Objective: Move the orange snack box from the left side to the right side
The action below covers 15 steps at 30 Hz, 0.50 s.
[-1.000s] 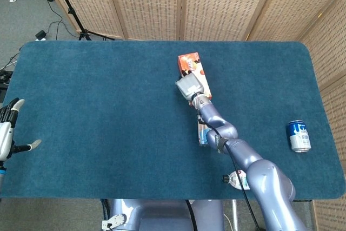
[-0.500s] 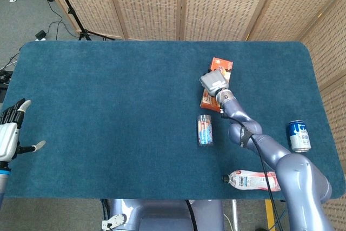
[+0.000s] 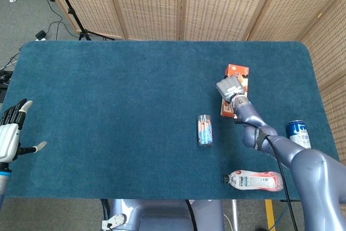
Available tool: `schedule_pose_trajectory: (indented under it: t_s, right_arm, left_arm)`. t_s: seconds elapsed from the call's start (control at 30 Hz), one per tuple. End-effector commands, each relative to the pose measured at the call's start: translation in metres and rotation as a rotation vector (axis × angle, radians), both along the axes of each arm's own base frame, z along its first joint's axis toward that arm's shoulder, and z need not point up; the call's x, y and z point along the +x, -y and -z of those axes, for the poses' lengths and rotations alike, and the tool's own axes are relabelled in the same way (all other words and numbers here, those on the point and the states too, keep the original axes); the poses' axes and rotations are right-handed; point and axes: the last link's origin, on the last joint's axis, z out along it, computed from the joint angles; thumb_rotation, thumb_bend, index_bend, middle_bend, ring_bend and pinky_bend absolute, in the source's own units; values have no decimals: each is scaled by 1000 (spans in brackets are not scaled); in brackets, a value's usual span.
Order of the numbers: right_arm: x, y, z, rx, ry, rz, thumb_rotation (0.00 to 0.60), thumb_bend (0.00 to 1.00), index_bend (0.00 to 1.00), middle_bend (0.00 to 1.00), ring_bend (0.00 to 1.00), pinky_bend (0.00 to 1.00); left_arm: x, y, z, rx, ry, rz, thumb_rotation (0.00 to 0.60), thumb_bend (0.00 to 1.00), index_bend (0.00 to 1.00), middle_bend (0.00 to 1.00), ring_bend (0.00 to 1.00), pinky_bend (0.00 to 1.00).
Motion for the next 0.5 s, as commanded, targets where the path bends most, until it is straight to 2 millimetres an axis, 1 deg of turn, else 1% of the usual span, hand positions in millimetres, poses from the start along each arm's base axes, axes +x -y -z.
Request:
schedule_pose_trajectory:
  t_s: [0.03, 0.33, 0.43, 0.5]
  right_arm:
    - [-3, -6, -8, -6, -29, 5, 600, 1000, 419, 322, 172, 253]
    - [-6, -21, -15, 13, -43, 25, 600, 1000, 419, 322, 172, 257]
    - [1, -25, -17, 12, -6, 18, 600, 1000, 419, 322, 172, 264]
    - [14, -27, -21, -1, 82, 8, 600, 1000, 419, 322, 172, 269]
  left_arm:
    - [0, 1, -1, 1, 2, 2, 600, 0, 0, 0, 0, 0]
    - [1, 2, -1, -1, 4, 8, 600, 0, 0, 0, 0, 0]
    - [1, 2, -1, -2, 4, 10, 600, 0, 0, 0, 0, 0]
    - [1, 2, -1, -1, 3, 11, 600, 0, 0, 0, 0, 0]
